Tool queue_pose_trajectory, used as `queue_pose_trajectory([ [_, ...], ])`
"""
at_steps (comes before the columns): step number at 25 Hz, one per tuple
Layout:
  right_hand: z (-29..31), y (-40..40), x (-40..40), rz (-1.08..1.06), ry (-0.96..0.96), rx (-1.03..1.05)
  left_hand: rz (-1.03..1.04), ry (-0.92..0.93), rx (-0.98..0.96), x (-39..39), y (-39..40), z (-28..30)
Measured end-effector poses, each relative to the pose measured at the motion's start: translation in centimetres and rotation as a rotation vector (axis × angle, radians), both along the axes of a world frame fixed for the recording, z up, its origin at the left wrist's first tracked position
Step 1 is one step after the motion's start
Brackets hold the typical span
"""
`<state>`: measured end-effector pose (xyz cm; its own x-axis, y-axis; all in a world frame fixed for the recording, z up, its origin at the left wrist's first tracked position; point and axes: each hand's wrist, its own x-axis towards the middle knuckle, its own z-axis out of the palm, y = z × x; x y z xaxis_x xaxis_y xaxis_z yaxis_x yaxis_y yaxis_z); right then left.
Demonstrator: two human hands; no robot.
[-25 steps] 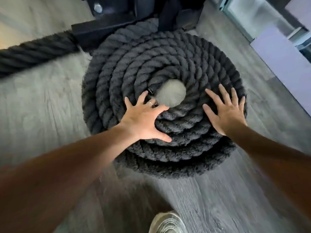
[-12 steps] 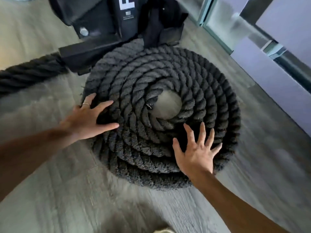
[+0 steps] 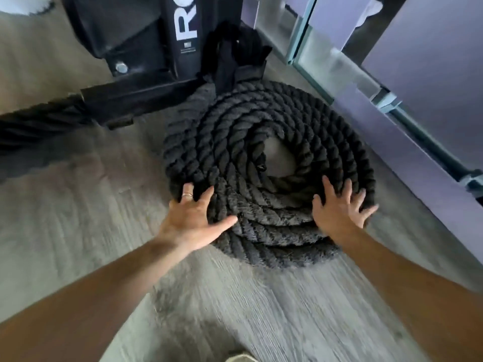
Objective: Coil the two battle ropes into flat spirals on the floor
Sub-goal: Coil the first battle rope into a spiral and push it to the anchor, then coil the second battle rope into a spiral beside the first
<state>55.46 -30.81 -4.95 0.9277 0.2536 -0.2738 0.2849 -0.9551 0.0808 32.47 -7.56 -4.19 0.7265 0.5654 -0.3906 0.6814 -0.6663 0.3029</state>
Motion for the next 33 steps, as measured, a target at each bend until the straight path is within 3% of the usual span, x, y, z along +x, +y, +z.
queue_pose_trajectory([
  [2,-0.2,1.4,-3.9,-0.035,0.083,0.123,-0.027,-0.041,-0.061,0.9,-2.2,0.2],
  [5,-2.0,3.1,-10.5,0.134,0.133,0.114,-0.107,-0.099,-0.135,1.3,-3.3,0.1],
  [10,-2.8,2.9,-9.7,0.220,0.033,0.064,-0.286,-0.152,-0.126,0.2,0.3,-1.1],
  [14,-3.1,2.6,-9.5,0.239,-0.006,0.096,-0.328,-0.056,-0.047,0.8,-0.2,-0.7],
  [17,-1.2,3.2,-9.1,0.223,0.156,0.016,-0.432,0.096,-0.003,-0.3,0.9,2.8],
  [20,5.0,5.3,-7.7,0.252,0.302,0.041,-0.501,0.231,0.090,-2.9,3.9,10.6],
  [22,11.1,7.8,-8.1,0.399,0.242,0.149,-0.471,0.271,0.212,-6.1,6.1,17.4],
  [27,27.4,13.3,-15.4,0.752,0.252,0.271,-0.246,0.292,0.388,-16.5,7.5,33.4],
  [33,44.4,16.5,-25.7,1.046,0.190,0.317,-0.005,0.318,0.466,-31.0,5.2,45.6],
])
